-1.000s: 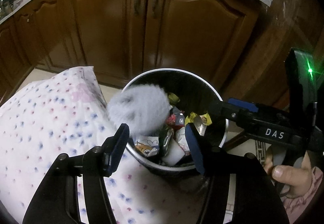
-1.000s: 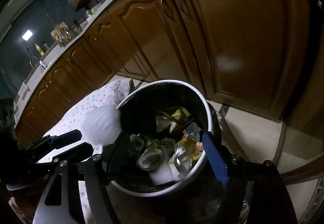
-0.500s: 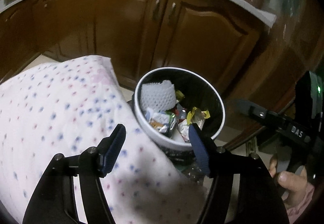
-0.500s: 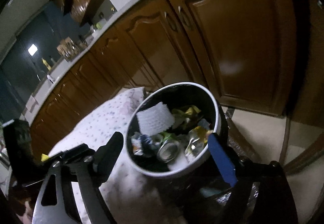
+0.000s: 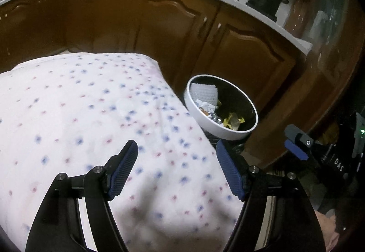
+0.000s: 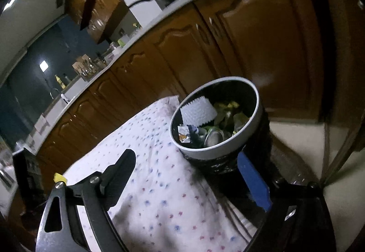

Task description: Collect trash

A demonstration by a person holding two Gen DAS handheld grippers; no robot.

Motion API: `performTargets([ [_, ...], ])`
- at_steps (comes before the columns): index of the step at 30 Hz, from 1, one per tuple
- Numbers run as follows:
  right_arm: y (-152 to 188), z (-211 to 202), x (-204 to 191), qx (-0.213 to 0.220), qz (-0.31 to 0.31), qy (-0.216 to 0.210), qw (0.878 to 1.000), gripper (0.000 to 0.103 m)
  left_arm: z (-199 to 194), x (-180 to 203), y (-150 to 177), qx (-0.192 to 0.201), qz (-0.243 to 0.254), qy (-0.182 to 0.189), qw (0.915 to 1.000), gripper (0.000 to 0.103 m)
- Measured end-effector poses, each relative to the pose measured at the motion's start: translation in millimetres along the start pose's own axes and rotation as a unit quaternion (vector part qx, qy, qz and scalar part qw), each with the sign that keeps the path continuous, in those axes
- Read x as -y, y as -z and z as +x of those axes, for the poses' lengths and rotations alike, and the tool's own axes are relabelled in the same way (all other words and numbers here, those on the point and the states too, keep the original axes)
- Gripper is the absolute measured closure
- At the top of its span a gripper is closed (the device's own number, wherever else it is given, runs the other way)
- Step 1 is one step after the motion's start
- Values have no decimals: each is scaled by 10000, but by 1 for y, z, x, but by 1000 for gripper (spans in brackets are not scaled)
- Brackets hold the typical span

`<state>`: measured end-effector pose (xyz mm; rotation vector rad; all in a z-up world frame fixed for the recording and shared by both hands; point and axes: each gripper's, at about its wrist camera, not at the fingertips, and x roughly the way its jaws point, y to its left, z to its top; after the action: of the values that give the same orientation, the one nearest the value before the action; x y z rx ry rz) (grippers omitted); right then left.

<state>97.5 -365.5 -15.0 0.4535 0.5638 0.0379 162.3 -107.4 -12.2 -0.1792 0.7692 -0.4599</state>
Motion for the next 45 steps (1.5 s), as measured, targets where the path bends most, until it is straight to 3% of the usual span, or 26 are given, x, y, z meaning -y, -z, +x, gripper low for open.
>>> performTargets([
  [4,6,-22,-24,447,-490,151,9977,9,-27,-3,8,387,71,-159,9991,29],
  [6,6,-39,-42,949,-932,404,9903,0,-46,-1,10,780,175,-308,9963,19],
  [8,10,-54,-53,1460,-1244,617,9795,0,-64,2,15,1259,275,-519,9903,0],
  [10,18,-65,-62,1912,-1530,775,9664,0,-79,5,20,1664,368,-688,9830,0],
  [14,27,-62,-59,1850,-1508,586,9693,0,-92,10,31,2118,618,-1040,9698,0],
  [28,50,-60,-53,1681,-1472,570,9731,0,-96,5,53,2351,668,-1462,9586,0],
  [45,58,-64,-64,1834,-1689,599,9666,0,-96,-1,58,2310,533,-1649,9574,0],
])
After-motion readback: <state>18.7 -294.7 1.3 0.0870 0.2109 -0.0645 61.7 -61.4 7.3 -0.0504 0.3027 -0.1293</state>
